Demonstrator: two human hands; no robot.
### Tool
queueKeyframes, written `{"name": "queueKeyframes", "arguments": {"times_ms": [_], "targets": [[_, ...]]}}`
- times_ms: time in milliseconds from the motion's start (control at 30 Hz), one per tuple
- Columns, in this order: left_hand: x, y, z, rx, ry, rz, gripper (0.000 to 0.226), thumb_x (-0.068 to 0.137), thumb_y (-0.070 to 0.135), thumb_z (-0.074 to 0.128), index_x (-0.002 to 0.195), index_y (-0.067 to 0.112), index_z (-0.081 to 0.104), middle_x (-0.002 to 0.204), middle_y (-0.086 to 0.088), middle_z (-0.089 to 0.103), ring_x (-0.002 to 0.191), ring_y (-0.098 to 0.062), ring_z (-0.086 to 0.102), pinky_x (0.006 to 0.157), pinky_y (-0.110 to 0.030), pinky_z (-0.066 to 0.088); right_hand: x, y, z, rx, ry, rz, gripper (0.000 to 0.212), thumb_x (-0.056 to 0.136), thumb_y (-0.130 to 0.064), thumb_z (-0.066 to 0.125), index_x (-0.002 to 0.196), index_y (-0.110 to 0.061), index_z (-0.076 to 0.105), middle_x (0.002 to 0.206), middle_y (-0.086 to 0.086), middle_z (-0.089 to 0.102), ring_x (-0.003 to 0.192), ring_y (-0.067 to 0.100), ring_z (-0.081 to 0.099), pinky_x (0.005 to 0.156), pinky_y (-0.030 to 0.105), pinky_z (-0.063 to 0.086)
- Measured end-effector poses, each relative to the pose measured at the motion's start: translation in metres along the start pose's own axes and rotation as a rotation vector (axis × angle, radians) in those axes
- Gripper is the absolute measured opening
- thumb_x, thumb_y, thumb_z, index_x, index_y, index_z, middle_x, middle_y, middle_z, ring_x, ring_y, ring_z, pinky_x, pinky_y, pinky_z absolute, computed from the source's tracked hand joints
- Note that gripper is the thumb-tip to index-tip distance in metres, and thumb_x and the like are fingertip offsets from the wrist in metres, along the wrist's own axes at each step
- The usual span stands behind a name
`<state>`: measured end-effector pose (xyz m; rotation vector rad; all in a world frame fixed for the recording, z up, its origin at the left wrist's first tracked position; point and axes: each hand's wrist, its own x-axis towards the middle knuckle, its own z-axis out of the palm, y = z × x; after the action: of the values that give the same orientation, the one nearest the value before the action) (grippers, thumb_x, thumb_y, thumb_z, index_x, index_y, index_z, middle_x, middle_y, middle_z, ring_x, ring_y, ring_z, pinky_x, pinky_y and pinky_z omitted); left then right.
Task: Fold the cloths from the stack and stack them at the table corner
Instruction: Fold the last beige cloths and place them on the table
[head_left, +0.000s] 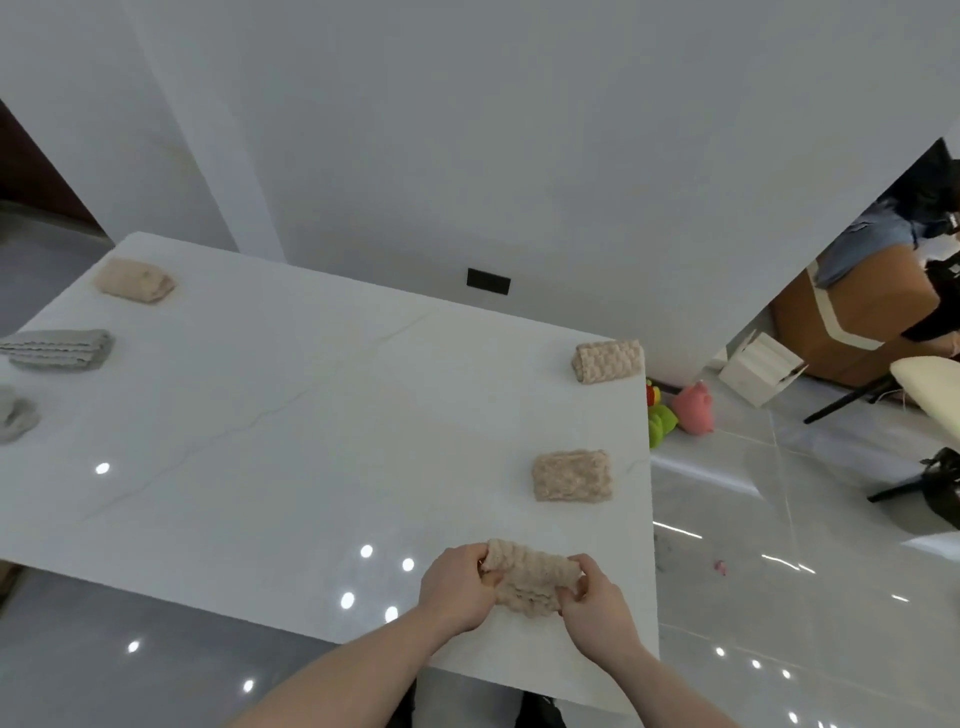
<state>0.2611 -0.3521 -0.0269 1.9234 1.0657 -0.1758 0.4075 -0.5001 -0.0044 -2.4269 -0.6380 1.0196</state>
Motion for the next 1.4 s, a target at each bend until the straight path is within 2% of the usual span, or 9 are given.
{"name": "queueKeyframes", "arguments": {"times_ms": [300, 400, 500, 600, 800, 933, 1100, 1300, 1400], "targets": [[0.020, 0.034, 0.046, -0.071, -0.038, -0.186, 0.025, 0.097, 0.044, 0.056, 0.111, 0.023, 0.059, 0.097, 0.011, 0.066, 0.086, -0.011, 0.064, 0.082, -0.035, 0.057, 0.048, 0.038, -0.044, -0.103, -0.206, -0.027, 0.037, 0.101, -0.034, 0.056, 0.135, -0.027, 0.044, 0.086, 0.002, 0.068, 0.076, 0.017, 0.065, 0.068, 0.034, 0.048], [0.022, 0.042, 0.070, 0.122, 0.051, -0.246, 0.055, 0.096, 0.041, 0.056, 0.145, 0.020, 0.041, 0.137, 0.002, 0.051, 0.120, -0.020, 0.054, 0.092, -0.032, 0.047, 0.068, 0.060, -0.050, -0.171, -0.270, -0.044, 0.048, 0.099, -0.035, 0.056, 0.144, -0.026, 0.040, 0.076, -0.003, 0.066, 0.070, 0.017, 0.064, 0.065, 0.035, 0.050], [0.010, 0.054, 0.093, 0.335, 0.179, -0.024, 0.069, 0.089, 0.032, 0.049, 0.155, 0.024, 0.029, 0.163, -0.001, 0.023, 0.146, -0.025, 0.030, 0.117, -0.035, 0.032, 0.082, 0.078, -0.049, -0.177, -0.298, -0.072, 0.055, 0.098, -0.040, 0.054, 0.148, -0.028, 0.036, 0.086, -0.006, 0.070, 0.078, 0.017, 0.068, 0.073, 0.039, 0.056], [-0.002, 0.061, 0.115, 0.424, 0.103, 0.197, 0.078, 0.084, 0.031, 0.042, 0.160, 0.025, 0.027, 0.170, 0.001, 0.015, 0.156, -0.025, 0.013, 0.128, -0.039, 0.013, 0.080, 0.084, -0.052, -0.143, -0.293, -0.104, 0.071, 0.097, -0.053, 0.053, 0.157, -0.030, 0.024, 0.125, -0.004, 0.068, 0.110, 0.019, 0.067, 0.089, 0.039, 0.054], [-0.008, 0.064, 0.146, 0.482, 0.035, 0.192, 0.089, 0.081, 0.033, 0.041, 0.165, 0.027, 0.013, 0.172, 0.004, 0.002, 0.157, -0.022, -0.008, 0.128, -0.044, -0.008, 0.070, 0.099, -0.073, -0.114, -0.213, -0.212, 0.081, 0.095, -0.070, 0.044, 0.162, -0.037, 0.013, 0.157, -0.009, 0.036, 0.135, 0.015, 0.049, 0.106, 0.033, 0.045], [0.000, 0.059, 0.156, 0.553, 0.071, 0.203, 0.093, 0.067, 0.037, 0.058, 0.156, 0.022, 0.035, 0.159, 0.002, 0.040, 0.149, -0.030, 0.037, 0.124, -0.046, 0.028, 0.086, 0.096, -0.085, -0.254, -0.170, -0.363, 0.069, 0.104, -0.048, 0.045, 0.163, -0.038, 0.010, 0.169, -0.011, 0.007, 0.154, 0.018, 0.015, 0.122, 0.034, 0.026], [0.020, 0.079, 0.140, 0.432, 0.256, 0.218, 0.060, 0.079, 0.032, 0.051, 0.138, 0.023, 0.049, 0.132, 0.006, 0.050, 0.119, -0.020, 0.053, 0.102, -0.032, 0.041, 0.120, 0.067, -0.086, -0.359, -0.196, -0.537, 0.066, 0.097, -0.031, 0.053, 0.159, -0.027, 0.029, 0.165, -0.005, 0.025, 0.146, 0.022, 0.030, 0.120, 0.034, 0.029], [0.053, 0.091, 0.111, -0.022, 0.288, -0.312, 0.066, 0.086, 0.033, 0.060, 0.148, 0.019, 0.040, 0.140, 0.001, 0.044, 0.126, -0.024, 0.048, 0.104, -0.037, 0.045, 0.135, 0.057, -0.080, 0.006, -0.188, -0.131, 0.075, 0.092, -0.028, 0.066, 0.157, -0.022, 0.028, 0.147, 0.004, 0.050, 0.128, 0.024, 0.054, 0.102, 0.036, 0.048], [0.067, 0.087, 0.101, -0.375, 0.176, -0.490, 0.084, 0.088, 0.033, 0.070, 0.157, 0.015, 0.025, 0.111, 0.007, 0.058, 0.106, -0.020, 0.062, 0.087, -0.033, 0.056, 0.140, 0.051, -0.080, 0.169, -0.323, 0.014, 0.081, 0.094, -0.029, 0.070, 0.159, -0.019, 0.023, 0.135, 0.004, 0.061, 0.096, 0.014, 0.060, 0.081, 0.026, 0.048]]}}
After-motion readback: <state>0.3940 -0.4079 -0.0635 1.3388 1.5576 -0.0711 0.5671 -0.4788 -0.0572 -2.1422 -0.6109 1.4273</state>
